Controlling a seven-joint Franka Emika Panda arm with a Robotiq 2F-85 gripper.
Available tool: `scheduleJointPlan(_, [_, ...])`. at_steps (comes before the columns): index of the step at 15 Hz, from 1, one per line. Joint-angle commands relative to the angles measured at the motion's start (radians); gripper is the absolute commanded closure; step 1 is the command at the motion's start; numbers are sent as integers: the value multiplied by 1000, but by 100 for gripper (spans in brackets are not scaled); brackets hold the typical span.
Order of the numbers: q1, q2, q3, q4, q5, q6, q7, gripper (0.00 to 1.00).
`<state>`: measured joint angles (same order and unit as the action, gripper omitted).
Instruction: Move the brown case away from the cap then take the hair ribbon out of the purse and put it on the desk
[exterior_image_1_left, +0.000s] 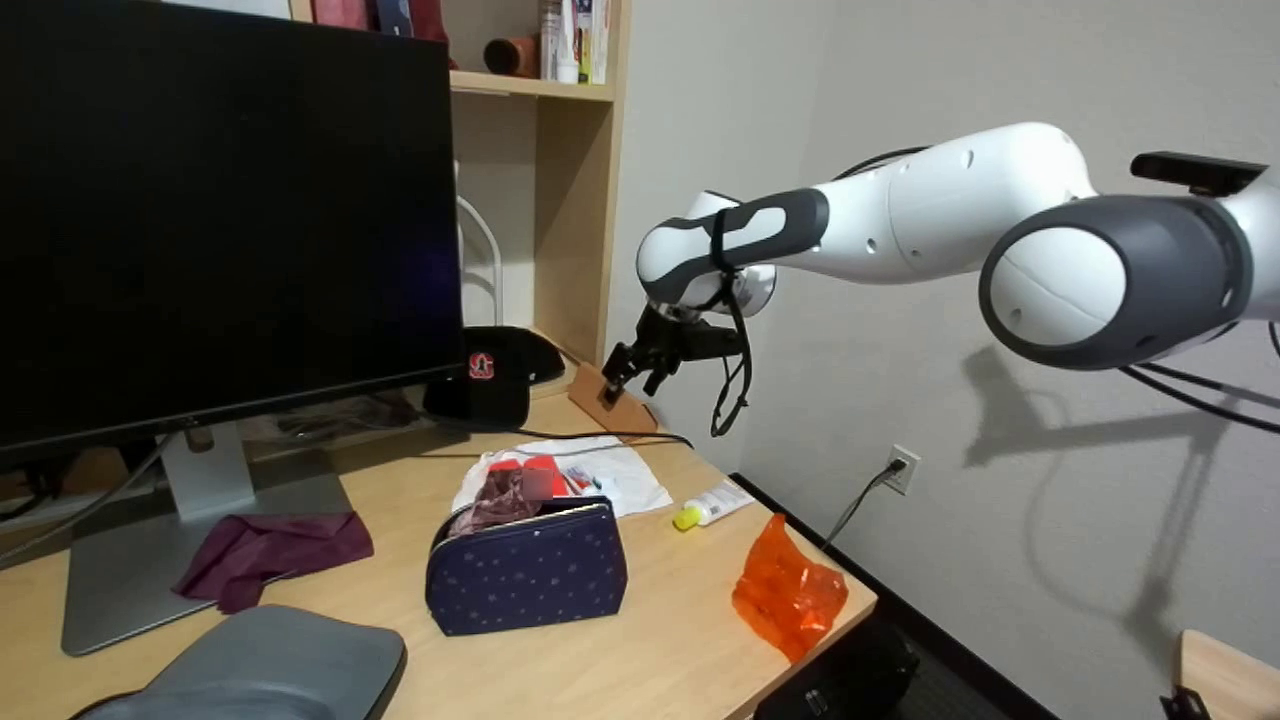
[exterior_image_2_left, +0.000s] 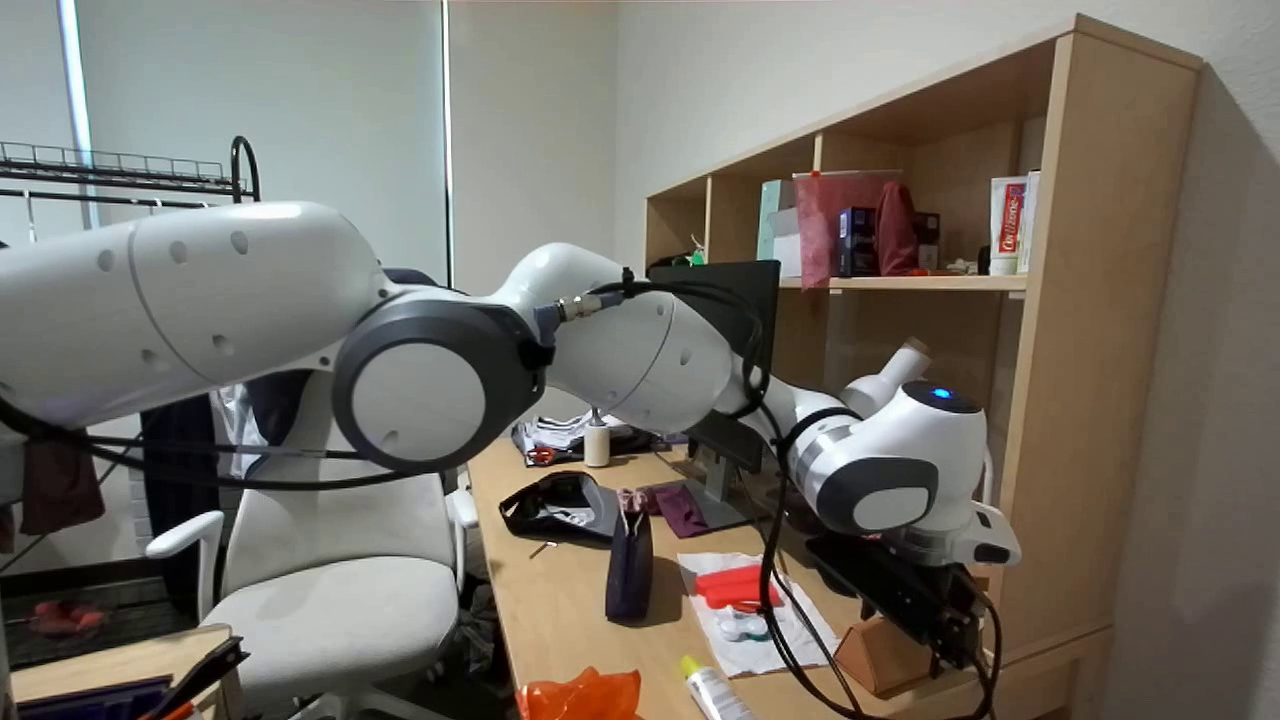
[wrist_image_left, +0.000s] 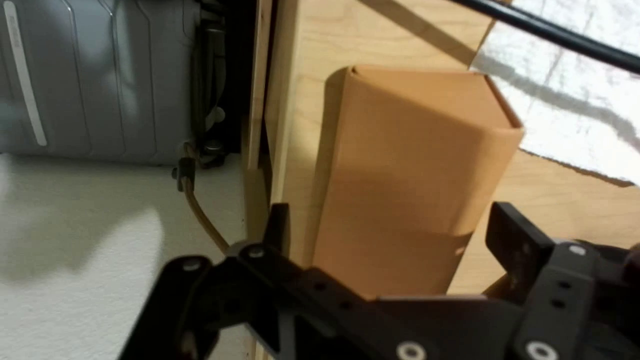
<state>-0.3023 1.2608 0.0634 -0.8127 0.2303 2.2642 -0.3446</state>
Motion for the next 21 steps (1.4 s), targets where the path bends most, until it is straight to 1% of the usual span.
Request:
scheduleJointPlan(1, [-1,-58,-12,-46,2,29,24,0])
scheduleJointPlan(2, [2,-75,-22,-61,-7,23,25,0])
scheduleJointPlan(4, [20,-121,-67,-105,-30,13,61,0])
scheduleJointPlan(7, [50,-230,-135,-208,-62,-91,99,0])
scheduleJointPlan(8, [54,-263,-141,-237,-66,-128,88,0])
scheduleJointPlan(10, [61,-332,-141,-295,-70,-220,57,0])
scheduleJointPlan(12, [66,-400,-137,-356,-65,-288,38,0])
scheduleJointPlan(14, [71,-477,-130,-441,-65,-339,3,0])
scheduleJointPlan(15, [76,-515,-130,-487,-65,-349,-9,0])
scheduleJointPlan(16, [64,-549,-108,-529,-86,-354,-5,0])
scheduleJointPlan(21, [73,-701,-107,-760,-118,-334,-8,0])
